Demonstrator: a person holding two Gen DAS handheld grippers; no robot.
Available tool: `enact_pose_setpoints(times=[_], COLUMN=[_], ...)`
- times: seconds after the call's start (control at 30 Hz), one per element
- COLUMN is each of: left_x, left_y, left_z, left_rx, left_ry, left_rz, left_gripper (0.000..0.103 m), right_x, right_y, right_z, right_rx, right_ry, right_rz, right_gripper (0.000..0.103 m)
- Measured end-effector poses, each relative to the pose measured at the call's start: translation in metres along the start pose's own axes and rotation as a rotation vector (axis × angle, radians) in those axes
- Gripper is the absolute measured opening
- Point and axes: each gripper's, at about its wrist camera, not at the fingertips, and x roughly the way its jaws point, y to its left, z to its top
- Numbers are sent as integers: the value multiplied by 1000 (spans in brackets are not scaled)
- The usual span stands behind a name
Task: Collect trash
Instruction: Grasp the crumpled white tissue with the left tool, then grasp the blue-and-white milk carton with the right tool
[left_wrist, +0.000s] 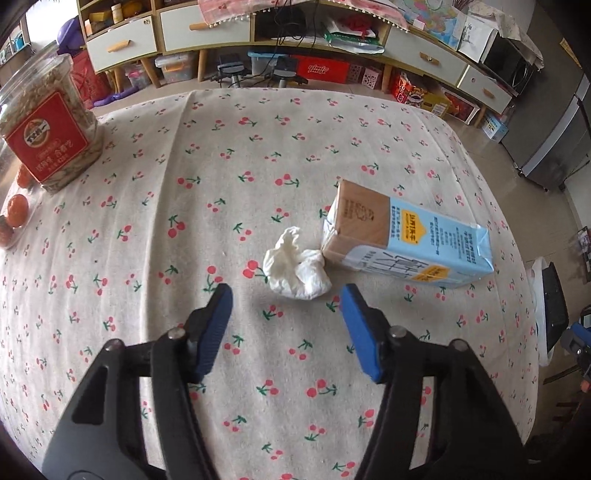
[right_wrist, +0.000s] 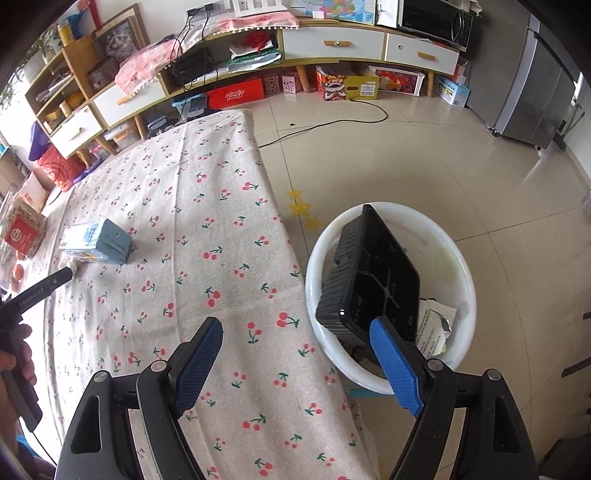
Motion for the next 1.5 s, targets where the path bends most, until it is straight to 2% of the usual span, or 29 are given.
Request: enact_pose_setpoints(times=[0.03, 0.13, 0.2, 0.23, 0.37, 0.63, 0.8, 0.97, 1.03, 1.33, 1.4, 1.5], left_x=[4, 8, 8, 8, 3, -29, -61, -79, -83, -94, -96, -99], left_y=[1, 1, 0, 0, 4, 35, 64, 97, 106, 133, 135, 135], left_z=[1, 4, 6, 6, 6, -9, -21, -36, -42, -61, -64, -66], left_rx=[-12, -27, -20, -17, -25, -115, -126, -138, -134, -133, -135, -130], left_ry=[6, 0, -8, -6, 6, 52, 31, 18, 18, 21, 22, 18], left_rz=[-7, -18, -18, -18, -14, -39, -54, -39, -34, -18, -22, -29], left_gripper=[50, 49, 39, 31, 27, 25, 25, 25, 25, 25, 25, 25], right_x=[1, 5, 7, 9, 13, 20, 35, 39, 42, 68, 70, 70], right_y=[4, 16, 24, 27, 44, 91, 132, 175, 191, 236, 244, 253], right_z=[0, 0, 1, 1, 3, 12, 24, 47, 52, 63, 61, 55], right_rx=[-8, -35, -52, -60, -84, -196, -293, -434, -501, -641, -674, -711], right_ry=[1, 6, 11, 14, 21, 3, 22, -45, -69, -49, -43, -36], right_rz=[1, -9, -17, -20, -19, -11, 3, 58, 55, 62, 67, 59], right_gripper=[84, 84, 84, 84, 84, 84, 84, 84, 84, 84, 81, 64])
